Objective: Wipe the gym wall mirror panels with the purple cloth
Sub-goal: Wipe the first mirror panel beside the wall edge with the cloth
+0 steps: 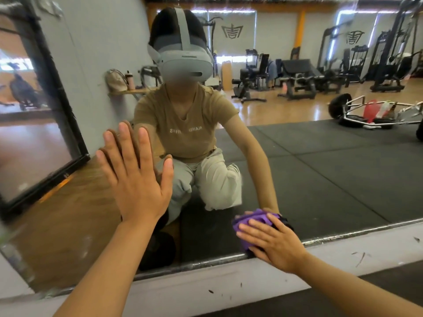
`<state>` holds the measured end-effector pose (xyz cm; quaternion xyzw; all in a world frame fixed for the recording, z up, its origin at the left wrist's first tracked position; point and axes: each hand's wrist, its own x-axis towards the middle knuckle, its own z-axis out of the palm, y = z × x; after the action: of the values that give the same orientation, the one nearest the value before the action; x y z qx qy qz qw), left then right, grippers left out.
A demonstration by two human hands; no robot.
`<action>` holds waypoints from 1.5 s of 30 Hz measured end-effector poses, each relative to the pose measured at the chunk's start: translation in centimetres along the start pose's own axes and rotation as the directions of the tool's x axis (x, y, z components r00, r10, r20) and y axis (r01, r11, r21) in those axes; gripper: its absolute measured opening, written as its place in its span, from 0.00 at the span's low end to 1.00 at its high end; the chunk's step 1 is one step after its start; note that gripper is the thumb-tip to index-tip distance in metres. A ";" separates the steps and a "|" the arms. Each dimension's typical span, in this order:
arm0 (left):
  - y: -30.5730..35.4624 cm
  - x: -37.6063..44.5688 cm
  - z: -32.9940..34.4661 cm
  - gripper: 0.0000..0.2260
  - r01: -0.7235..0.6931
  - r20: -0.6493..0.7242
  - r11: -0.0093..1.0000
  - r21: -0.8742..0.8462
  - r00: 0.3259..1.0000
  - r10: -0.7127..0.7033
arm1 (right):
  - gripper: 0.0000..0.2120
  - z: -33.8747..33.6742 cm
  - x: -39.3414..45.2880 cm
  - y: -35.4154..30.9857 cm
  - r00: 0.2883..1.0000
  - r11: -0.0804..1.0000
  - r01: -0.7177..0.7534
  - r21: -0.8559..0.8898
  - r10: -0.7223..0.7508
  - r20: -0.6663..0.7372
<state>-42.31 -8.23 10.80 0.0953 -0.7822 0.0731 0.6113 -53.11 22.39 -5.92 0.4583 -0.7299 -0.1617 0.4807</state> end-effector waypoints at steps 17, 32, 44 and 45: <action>-0.1 -0.1 -0.4 0.31 -0.001 0.039 0.999 -0.041 0.999 0.003 | 0.30 -8.0 14.9 11.8 0.738 0.835 -0.508 0.211 0.549 -0.392; -0.4 -1.4 -0.1 0.32 -0.029 0.064 1.000 0.005 0.998 0.029 | 0.27 0.6 -2.1 -0.6 0.992 0.998 0.055 -0.027 -0.052 0.113; -0.6 -1.4 -0.2 0.32 -0.048 0.069 0.999 -0.002 0.996 0.048 | 0.33 -10.0 17.4 11.7 0.806 0.884 -0.443 0.151 0.467 -0.364; -0.7 -1.4 -0.2 0.32 -0.051 0.069 0.999 -0.004 0.996 0.051 | 0.33 -10.5 18.4 12.3 0.787 0.871 -0.465 0.155 0.488 -0.378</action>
<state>-41.65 -8.75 9.47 0.0771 -0.8050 0.0846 0.5821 -52.65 15.90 17.66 0.2953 -0.7100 0.0830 0.6339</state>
